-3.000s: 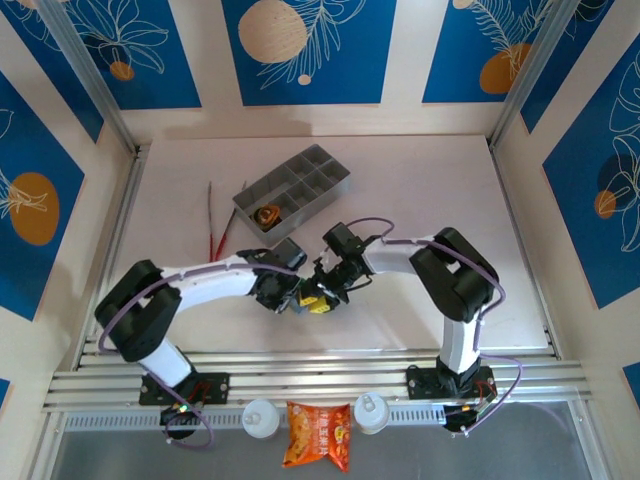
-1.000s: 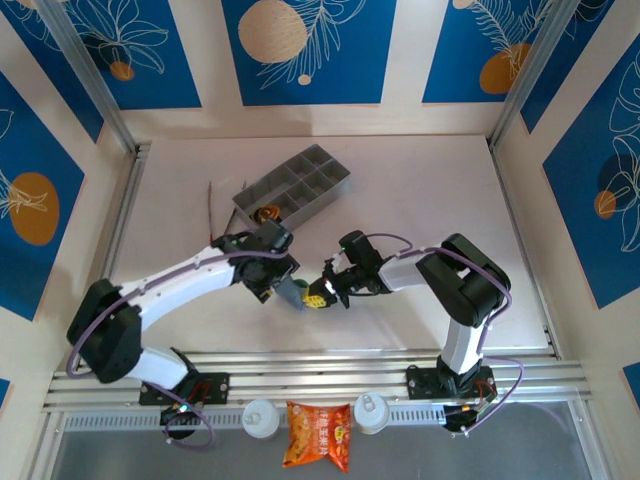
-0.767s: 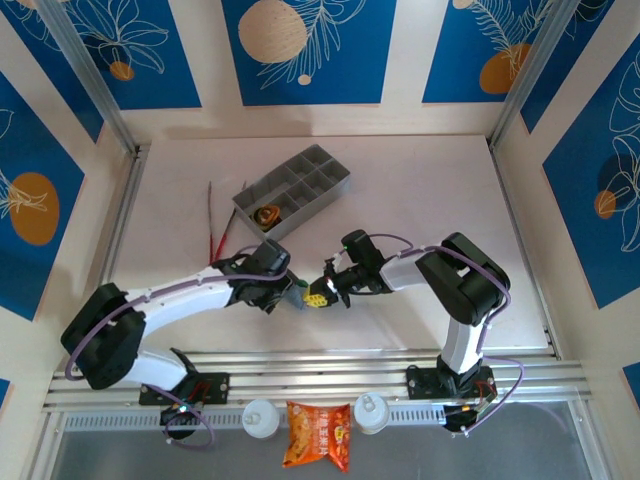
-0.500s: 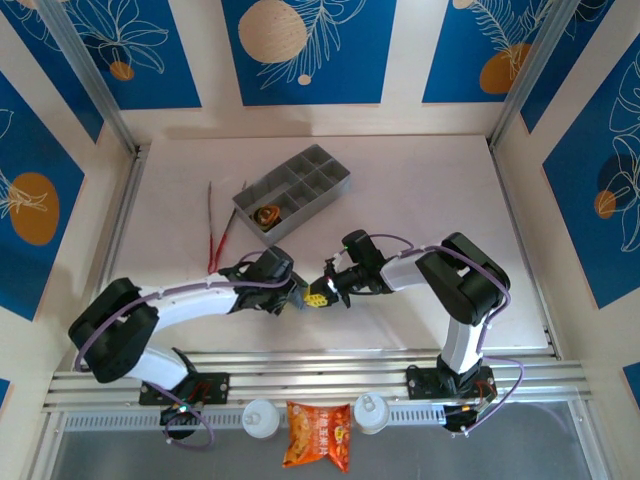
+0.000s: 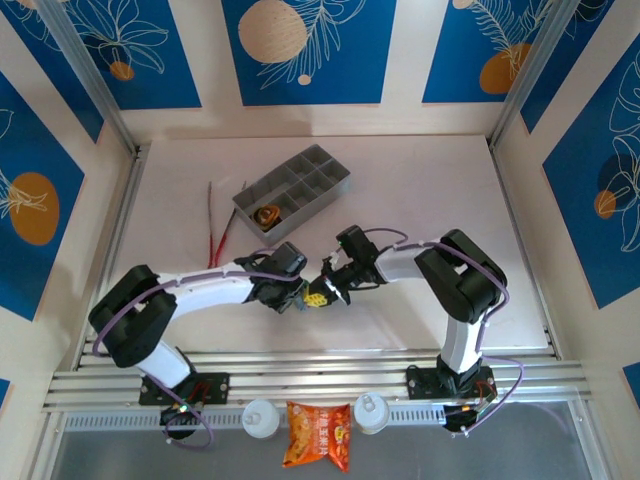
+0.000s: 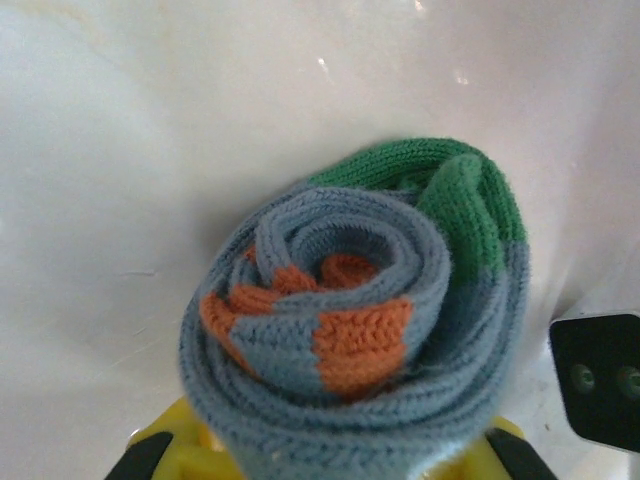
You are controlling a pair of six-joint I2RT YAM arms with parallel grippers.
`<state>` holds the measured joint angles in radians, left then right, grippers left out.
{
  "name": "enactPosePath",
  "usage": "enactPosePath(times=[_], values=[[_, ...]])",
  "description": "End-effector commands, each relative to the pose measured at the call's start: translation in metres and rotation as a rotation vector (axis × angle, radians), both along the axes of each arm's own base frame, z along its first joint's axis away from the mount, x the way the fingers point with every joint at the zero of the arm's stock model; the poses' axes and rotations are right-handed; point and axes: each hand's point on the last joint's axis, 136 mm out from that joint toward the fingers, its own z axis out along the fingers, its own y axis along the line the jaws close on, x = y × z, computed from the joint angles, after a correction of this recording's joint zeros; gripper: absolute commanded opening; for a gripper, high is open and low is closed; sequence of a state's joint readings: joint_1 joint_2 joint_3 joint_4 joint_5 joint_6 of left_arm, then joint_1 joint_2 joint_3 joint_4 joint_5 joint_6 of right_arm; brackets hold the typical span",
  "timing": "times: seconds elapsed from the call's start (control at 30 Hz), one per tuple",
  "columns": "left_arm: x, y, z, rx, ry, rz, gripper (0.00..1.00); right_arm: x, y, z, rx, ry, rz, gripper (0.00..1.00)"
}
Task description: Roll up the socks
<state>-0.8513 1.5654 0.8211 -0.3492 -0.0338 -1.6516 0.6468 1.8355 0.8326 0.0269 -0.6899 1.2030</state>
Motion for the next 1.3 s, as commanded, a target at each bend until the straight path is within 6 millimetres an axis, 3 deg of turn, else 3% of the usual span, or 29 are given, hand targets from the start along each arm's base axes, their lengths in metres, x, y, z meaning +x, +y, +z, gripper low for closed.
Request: enactPosePath(times=[0.0,0.17,0.33,0.57,0.73,0.97,1.07,1.17,1.27], values=[[-0.105,0.086,-0.035,0.367,0.445,-0.022,0.0,-0.024,-0.047,-0.042,-0.369,0.009,0.029,0.21],[-0.101,0.082,-0.027,0.387,0.482,0.007,0.0,-0.02,-0.043,0.004,-0.262,-0.181,-0.01,0.34],[-0.085,0.067,-0.028,0.391,0.546,0.024,0.0,-0.025,-0.032,0.026,-0.138,-0.251,-0.072,0.38],[-0.066,0.05,-0.038,0.418,0.626,0.023,0.0,-0.028,-0.002,0.024,-0.072,-0.25,-0.079,0.41],[-0.056,0.041,-0.041,0.434,0.645,-0.008,0.0,-0.016,0.013,0.021,-0.046,-0.254,-0.101,0.42],[-0.042,0.031,-0.048,0.426,0.634,-0.034,0.0,-0.013,0.015,0.004,-0.074,-0.209,-0.124,0.42],[-0.041,0.028,-0.049,0.409,0.623,-0.04,0.0,-0.01,0.011,-0.006,-0.091,-0.182,-0.152,0.37],[-0.039,0.028,-0.045,0.392,0.596,-0.045,0.0,-0.007,0.001,-0.02,-0.143,-0.136,-0.202,0.24],[-0.035,0.026,-0.035,0.357,0.542,-0.055,0.0,-0.012,-0.017,-0.039,-0.23,-0.055,-0.256,0.04]])
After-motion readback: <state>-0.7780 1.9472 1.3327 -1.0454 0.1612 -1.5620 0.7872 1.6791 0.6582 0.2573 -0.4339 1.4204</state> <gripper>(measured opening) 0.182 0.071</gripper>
